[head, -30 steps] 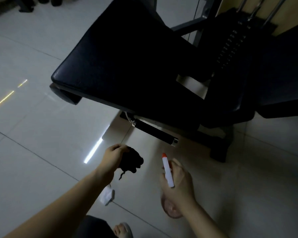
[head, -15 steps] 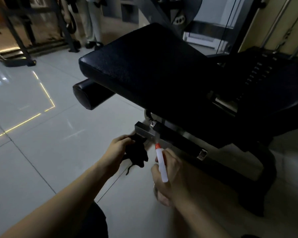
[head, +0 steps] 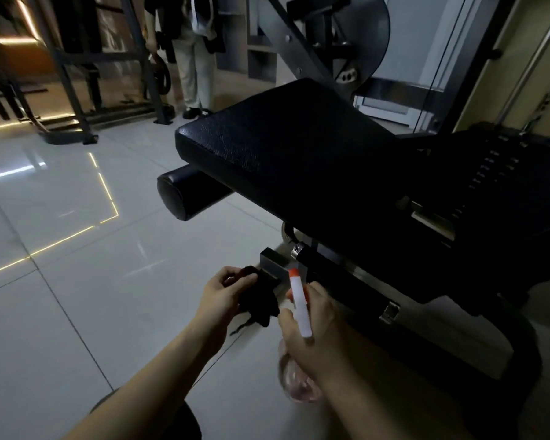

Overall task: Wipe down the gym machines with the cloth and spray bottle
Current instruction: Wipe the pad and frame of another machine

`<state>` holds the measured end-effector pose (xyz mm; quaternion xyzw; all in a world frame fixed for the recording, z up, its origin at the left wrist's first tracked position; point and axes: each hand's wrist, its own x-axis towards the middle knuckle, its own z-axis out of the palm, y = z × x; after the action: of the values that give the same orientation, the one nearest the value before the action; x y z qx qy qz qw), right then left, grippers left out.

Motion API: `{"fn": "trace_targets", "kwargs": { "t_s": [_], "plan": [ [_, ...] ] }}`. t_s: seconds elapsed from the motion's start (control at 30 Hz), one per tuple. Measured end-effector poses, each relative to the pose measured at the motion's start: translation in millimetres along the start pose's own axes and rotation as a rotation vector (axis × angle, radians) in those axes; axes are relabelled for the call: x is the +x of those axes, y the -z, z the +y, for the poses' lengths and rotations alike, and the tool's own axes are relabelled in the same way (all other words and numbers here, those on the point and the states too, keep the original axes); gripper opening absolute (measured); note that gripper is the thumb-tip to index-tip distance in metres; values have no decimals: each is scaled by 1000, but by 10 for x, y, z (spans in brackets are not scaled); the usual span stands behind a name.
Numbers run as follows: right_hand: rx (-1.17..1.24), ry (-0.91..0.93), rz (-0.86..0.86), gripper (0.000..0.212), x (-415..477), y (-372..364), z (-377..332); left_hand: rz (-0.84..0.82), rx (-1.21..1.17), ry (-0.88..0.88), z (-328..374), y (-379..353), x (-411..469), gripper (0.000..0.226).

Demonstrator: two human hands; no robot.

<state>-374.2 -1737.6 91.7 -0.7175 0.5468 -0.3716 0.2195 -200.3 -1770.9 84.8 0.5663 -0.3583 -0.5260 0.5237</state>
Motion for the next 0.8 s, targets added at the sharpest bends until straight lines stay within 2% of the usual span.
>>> {"fn": "trace_targets", "kwargs": {
  "t_s": [0.13,0.2,0.3,0.33,0.47,0.63,0.73,0.8],
  "plan": [
    [-84,73,10,14,-291,3,211,-105,-30,9,16,-103,-109,42],
    [-21,-7,29,15,-439,28,393,-156,-57,33,-5,-187,-167,51],
    [-1,-25,99,17,-614,63,693,-200,-79,22,-89,-317,-191,66],
    [9,-16,115,17,-626,75,730,-207,-88,20,-84,-346,-196,65],
    [-35,87,196,16,-777,116,911,-182,-45,54,-294,-460,-285,36],
    [-225,60,271,25,-982,218,1246,-238,66,96,-549,-590,-250,58],
    [-222,87,262,21,-1041,244,1344,-185,94,91,-556,-700,-256,26],
    [-206,85,273,21,-1051,210,1390,-180,91,87,-563,-724,-252,17]
  ]
}}
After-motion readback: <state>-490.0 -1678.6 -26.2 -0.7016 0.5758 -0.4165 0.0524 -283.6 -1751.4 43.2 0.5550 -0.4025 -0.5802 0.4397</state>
